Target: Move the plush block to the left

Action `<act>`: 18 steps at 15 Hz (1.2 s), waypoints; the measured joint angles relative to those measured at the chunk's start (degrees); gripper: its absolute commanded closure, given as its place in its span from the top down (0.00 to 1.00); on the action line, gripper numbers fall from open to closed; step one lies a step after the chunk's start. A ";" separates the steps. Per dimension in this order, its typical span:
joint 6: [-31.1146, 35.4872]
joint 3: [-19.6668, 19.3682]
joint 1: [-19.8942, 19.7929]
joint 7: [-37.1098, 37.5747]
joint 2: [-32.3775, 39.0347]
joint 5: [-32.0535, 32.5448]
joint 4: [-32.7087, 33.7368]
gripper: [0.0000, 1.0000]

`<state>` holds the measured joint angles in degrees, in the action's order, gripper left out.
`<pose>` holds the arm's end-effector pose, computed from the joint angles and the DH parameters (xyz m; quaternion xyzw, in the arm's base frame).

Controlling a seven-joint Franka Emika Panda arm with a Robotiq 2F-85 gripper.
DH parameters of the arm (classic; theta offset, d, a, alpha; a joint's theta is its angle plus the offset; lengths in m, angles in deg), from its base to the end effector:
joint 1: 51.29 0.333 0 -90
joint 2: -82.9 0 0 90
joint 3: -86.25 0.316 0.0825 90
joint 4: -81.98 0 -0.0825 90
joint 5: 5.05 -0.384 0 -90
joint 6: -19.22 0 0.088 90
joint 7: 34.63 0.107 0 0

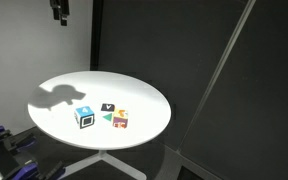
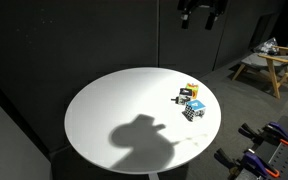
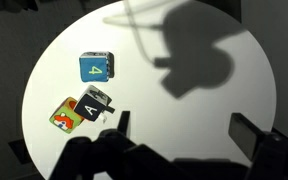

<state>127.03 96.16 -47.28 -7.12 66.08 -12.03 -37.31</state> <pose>0.4609 0.1315 0.5565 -0.9890 0.1365 -0.0301 0.0474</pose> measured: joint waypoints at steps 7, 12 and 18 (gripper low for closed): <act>1.16 -2.52 -2.76 8.81 5.35 -0.60 4.84 1.00; 4.86 -4.86 -4.22 17.25 9.20 -0.60 7.78 1.00; 7.86 -8.32 -4.99 18.34 14.57 -0.59 10.15 1.00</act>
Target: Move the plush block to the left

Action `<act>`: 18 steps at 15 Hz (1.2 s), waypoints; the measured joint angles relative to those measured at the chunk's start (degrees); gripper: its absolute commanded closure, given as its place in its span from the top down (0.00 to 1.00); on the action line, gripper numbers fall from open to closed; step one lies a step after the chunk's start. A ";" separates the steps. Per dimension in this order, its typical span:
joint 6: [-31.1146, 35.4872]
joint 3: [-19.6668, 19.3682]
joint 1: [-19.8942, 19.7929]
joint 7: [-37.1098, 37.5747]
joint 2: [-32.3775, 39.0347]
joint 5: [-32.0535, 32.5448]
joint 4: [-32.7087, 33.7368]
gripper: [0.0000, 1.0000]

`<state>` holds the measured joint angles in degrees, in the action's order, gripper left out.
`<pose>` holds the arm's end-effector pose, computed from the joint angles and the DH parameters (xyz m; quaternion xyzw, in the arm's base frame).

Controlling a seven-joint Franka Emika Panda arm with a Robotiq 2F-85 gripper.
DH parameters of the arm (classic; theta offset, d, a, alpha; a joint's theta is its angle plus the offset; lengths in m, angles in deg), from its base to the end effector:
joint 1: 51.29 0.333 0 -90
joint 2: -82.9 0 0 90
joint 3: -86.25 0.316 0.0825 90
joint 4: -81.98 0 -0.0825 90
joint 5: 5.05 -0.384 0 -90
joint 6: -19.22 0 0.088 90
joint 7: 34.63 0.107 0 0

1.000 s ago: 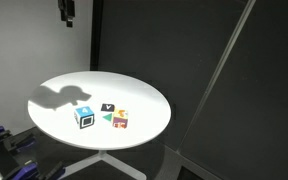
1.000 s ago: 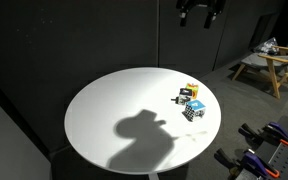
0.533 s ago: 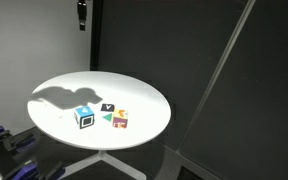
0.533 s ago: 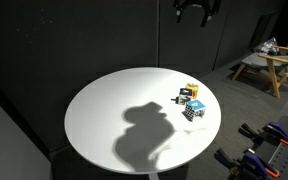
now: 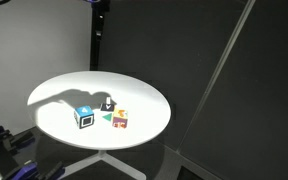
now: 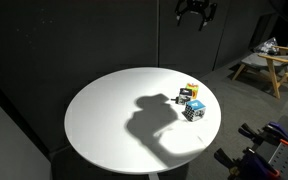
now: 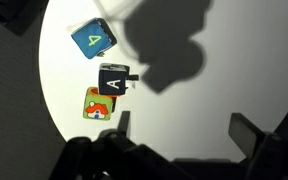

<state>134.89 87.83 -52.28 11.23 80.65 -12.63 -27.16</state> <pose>0.5648 0.0137 0.5275 -0.9091 0.4050 -0.0461 0.0862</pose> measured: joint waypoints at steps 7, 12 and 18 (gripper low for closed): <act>-1.34 -0.99 0.01 -12.55 3.80 -0.03 -0.52 1.00; -1.27 -1.46 0.01 -21.17 4.82 0.09 -1.74 1.00; -1.21 -1.90 0.01 -23.73 5.42 1.01 -2.14 1.00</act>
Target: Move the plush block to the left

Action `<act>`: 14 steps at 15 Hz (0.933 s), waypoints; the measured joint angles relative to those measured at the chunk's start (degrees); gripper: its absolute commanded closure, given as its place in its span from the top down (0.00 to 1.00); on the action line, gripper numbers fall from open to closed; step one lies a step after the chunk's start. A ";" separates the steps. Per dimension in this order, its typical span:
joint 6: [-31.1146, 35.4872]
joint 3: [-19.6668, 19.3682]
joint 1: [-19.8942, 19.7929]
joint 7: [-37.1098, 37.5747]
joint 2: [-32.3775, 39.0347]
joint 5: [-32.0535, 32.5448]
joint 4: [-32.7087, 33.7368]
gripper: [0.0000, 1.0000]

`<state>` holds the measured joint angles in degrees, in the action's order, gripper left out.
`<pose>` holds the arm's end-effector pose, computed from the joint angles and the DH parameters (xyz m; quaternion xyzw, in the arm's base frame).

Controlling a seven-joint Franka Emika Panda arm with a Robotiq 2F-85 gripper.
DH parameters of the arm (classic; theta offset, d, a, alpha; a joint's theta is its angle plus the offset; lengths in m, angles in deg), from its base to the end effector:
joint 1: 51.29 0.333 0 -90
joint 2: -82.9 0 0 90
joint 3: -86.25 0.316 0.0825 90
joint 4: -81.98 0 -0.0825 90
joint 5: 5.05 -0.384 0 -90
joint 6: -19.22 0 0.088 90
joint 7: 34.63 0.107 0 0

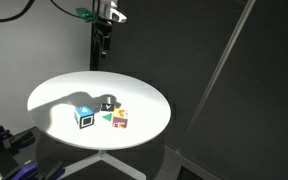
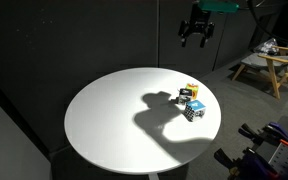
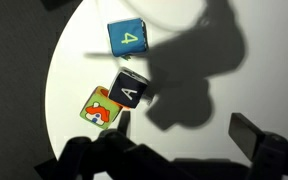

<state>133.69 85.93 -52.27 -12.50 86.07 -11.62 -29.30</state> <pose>0.5718 -0.0060 0.4535 -0.9728 0.2259 0.0092 0.0512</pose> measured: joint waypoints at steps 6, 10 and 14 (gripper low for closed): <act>0.00 0.00 0.03 -0.02 0.02 0.01 0.00 1.00; 2.46 0.00 0.12 -0.20 0.16 0.01 -1.08 1.00; 9.23 0.00 0.21 -0.50 0.29 0.73 -5.22 1.00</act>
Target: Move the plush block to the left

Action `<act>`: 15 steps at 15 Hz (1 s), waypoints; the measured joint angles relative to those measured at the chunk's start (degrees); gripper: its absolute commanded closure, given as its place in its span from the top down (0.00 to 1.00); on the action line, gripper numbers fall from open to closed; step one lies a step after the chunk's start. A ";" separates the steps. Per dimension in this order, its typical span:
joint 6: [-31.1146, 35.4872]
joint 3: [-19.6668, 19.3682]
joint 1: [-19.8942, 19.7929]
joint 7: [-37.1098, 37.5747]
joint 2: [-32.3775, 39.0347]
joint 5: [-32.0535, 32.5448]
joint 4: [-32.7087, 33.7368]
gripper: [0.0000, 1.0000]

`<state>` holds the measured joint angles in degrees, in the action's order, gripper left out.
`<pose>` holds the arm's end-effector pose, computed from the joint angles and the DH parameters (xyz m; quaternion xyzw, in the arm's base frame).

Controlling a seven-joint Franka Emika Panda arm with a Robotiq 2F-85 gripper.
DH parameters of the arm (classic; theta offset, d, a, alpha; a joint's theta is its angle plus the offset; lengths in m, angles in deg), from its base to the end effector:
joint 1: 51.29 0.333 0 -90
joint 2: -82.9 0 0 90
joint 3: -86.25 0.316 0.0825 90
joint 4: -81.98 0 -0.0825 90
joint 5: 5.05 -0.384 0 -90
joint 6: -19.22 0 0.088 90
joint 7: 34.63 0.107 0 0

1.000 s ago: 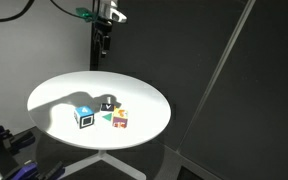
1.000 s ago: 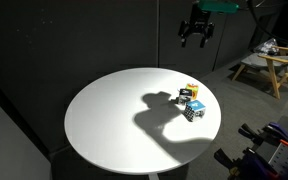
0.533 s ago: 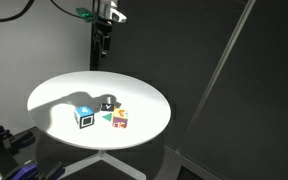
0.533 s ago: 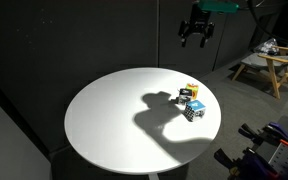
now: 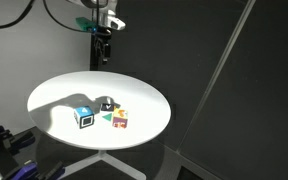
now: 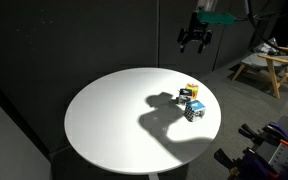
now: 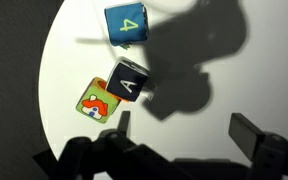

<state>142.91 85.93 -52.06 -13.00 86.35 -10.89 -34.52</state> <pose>0.5701 -0.0067 0.4224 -0.9733 0.2229 -0.0244 0.0482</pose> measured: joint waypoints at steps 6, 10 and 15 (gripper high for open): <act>7.36 0.00 0.12 -0.33 0.49 2.14 -6.66 1.00; 9.28 0.00 0.12 -0.33 1.42 5.02 -10.17 1.00; 11.34 0.00 0.52 -0.30 3.73 8.01 -13.51 1.00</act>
<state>154.25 85.93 -51.54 -13.30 90.08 -2.88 -48.03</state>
